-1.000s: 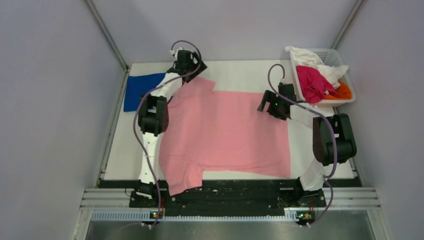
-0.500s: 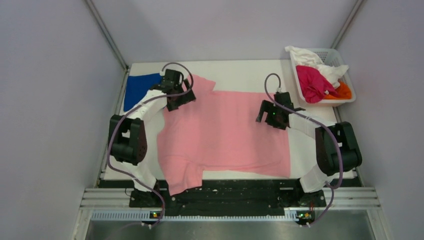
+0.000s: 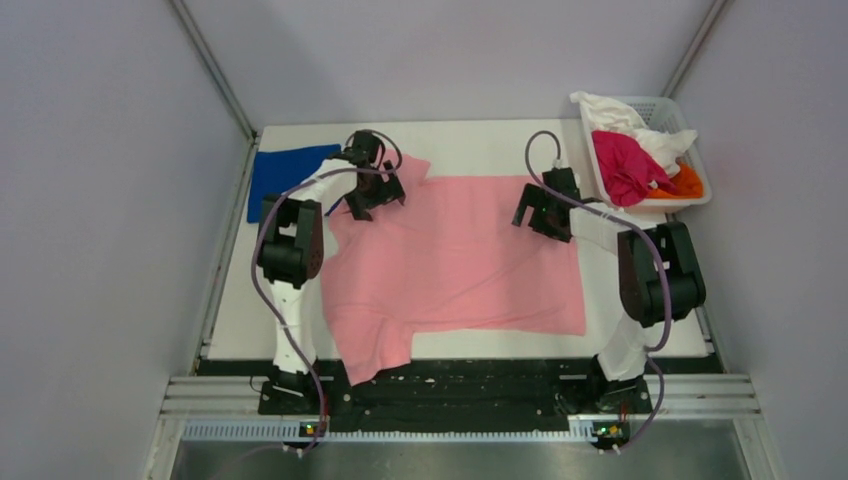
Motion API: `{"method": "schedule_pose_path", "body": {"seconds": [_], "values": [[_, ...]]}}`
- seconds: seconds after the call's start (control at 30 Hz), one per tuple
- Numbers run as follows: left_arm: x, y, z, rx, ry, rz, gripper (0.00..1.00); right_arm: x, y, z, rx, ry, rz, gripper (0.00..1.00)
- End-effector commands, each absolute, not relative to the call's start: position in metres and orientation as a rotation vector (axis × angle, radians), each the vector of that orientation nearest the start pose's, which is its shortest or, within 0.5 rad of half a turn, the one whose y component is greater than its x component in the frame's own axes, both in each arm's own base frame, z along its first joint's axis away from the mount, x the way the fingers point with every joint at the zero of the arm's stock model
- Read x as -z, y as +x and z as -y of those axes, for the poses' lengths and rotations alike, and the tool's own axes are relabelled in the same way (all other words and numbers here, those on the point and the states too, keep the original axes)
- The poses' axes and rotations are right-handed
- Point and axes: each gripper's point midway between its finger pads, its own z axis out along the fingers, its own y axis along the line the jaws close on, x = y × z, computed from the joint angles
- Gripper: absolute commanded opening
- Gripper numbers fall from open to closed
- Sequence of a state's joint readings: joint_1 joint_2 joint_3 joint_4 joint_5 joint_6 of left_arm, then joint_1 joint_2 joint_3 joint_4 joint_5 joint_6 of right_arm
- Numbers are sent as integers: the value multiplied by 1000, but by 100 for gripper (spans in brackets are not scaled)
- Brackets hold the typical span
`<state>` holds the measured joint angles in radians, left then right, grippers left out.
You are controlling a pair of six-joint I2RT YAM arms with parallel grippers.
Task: Fold and stack the t-shirts
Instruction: Flatten out the tshirt
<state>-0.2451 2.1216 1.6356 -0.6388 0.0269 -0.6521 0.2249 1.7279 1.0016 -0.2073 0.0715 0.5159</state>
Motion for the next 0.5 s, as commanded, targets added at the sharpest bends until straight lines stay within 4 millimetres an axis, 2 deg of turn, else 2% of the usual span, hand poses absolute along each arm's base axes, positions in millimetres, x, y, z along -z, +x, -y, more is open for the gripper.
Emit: {"method": "schedule_pose_path", "body": {"seconds": [0.0, 0.13, 0.3, 0.4, 0.47], "values": [[-16, 483, 152, 276, -577, -2709, 99, -5, 403, -71, -75, 433, -2554, 99], [-15, 516, 160, 299, -567, -2678, 99, -2, 438, -60, -71, 453, -2539, 99], [-22, 552, 170, 358, -547, -2611, 99, -2, 469, -49, -61, 463, -2515, 99], [-36, 560, 175, 401, -526, -2585, 99, -14, 481, -52, -93, 422, -2500, 99], [-52, 556, 179, 438, -499, -2575, 99, -33, 484, -58, -140, 390, -2471, 99]]}}
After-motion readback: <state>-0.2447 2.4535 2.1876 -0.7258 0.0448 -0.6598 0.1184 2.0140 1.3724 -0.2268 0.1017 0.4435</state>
